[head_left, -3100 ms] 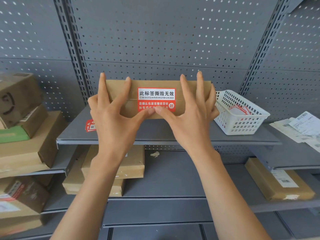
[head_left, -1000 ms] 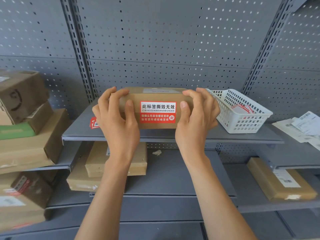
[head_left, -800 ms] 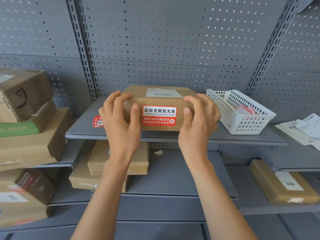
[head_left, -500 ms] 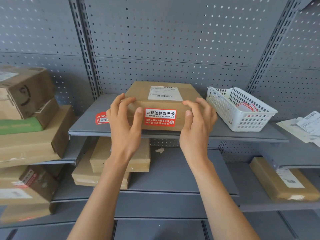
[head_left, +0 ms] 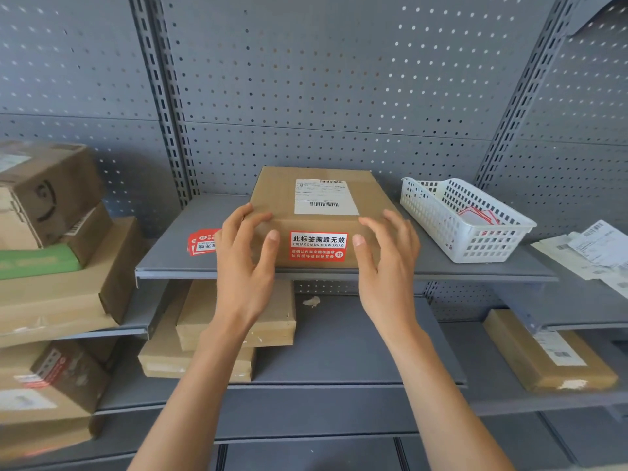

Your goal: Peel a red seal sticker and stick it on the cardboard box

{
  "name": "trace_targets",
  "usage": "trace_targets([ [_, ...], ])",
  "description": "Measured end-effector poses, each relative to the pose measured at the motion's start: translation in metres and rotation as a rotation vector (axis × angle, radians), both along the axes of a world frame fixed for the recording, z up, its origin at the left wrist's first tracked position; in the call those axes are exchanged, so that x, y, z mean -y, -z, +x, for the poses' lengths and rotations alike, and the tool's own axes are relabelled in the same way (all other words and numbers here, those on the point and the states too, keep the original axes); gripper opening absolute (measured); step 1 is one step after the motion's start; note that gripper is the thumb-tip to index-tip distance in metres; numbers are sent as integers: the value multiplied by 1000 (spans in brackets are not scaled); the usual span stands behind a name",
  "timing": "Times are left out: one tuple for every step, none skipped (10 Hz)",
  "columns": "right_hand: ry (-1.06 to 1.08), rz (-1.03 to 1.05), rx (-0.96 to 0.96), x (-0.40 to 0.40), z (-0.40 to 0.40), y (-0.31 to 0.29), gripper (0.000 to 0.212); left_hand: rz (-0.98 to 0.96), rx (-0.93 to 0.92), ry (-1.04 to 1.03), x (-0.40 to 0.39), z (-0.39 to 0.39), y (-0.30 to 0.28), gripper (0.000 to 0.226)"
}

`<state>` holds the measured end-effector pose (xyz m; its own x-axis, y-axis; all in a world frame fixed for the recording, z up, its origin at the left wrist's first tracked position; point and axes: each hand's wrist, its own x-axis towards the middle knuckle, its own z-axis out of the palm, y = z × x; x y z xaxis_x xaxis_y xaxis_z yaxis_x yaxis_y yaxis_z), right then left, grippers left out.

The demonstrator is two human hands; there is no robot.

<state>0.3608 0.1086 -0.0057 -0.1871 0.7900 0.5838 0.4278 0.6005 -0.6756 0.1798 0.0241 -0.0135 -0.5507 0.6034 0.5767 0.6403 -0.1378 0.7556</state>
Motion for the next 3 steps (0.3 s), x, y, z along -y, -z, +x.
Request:
trace_targets([
  [-14,-38,34,4,6,-6,32,-24,-56,0,3,-9,-4,33],
  [-25,8,13,9,17,-25,28,-9,-77,-17,6,-19,-14,33],
  [-15,104,-71,27,35,-59,21,19,73,-23,6,-30,-35,37],
])
